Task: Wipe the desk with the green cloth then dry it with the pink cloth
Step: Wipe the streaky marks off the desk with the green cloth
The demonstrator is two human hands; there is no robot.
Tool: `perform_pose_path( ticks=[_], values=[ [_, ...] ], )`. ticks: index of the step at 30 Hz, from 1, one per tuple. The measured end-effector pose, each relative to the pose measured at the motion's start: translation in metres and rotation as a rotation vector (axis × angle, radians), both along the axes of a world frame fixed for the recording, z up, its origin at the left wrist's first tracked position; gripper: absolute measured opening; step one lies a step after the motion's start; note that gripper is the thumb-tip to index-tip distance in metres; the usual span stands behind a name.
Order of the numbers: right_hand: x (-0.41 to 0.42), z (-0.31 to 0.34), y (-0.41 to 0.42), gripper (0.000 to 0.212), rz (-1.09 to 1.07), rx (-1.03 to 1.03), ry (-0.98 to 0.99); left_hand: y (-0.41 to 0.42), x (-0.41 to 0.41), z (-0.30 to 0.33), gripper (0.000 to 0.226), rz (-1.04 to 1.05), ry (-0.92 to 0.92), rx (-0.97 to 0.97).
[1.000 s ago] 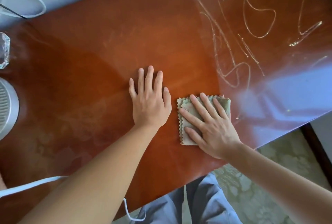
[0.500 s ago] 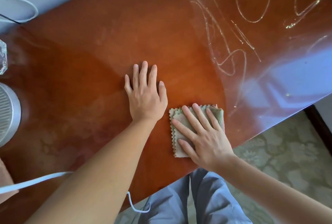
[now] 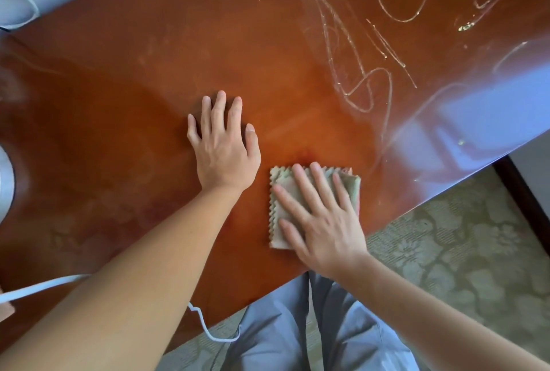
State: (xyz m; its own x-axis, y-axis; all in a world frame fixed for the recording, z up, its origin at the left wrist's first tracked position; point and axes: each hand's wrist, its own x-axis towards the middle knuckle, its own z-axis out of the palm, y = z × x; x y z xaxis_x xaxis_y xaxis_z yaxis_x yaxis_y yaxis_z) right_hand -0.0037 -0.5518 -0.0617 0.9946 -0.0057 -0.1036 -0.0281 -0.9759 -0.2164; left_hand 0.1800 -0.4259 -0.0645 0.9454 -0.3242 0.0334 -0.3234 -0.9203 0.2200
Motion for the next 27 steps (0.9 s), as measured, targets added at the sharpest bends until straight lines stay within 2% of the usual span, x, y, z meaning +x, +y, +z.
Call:
perform_pose_path(
  ticks=[5, 10, 13, 17, 20, 27],
  values=[
    [-0.006, 0.0, -0.038, 0.057, 0.164, -0.014, 0.004, -0.002, 0.0, 0.005, 0.054, -0.001, 0.02, 0.042],
    [0.024, 0.009, -0.104, 0.057, -0.144, -0.057, 0.072, -0.026, -0.006, 0.016, 0.047, -0.152, 0.009, 0.043],
    [0.02, 0.009, -0.082, 0.058, -0.263, -0.032, 0.036, -0.064, -0.014, 0.02, 0.051, -0.268, 0.05, 0.003],
    [-0.029, 0.001, -0.034, 0.057, -0.145, 0.015, -0.023, -0.094, -0.031, 0.01, 0.056, -0.362, 0.077, 0.026],
    [-0.037, -0.002, -0.055, 0.056, -0.03, 0.016, -0.021, -0.093, -0.036, 0.002, 0.056, -0.369, 0.021, 0.049],
    [-0.006, 0.007, -0.159, 0.056, -0.341, -0.046, 0.042, -0.094, -0.037, 0.0, 0.054, -0.357, 0.008, 0.066]
  ],
)
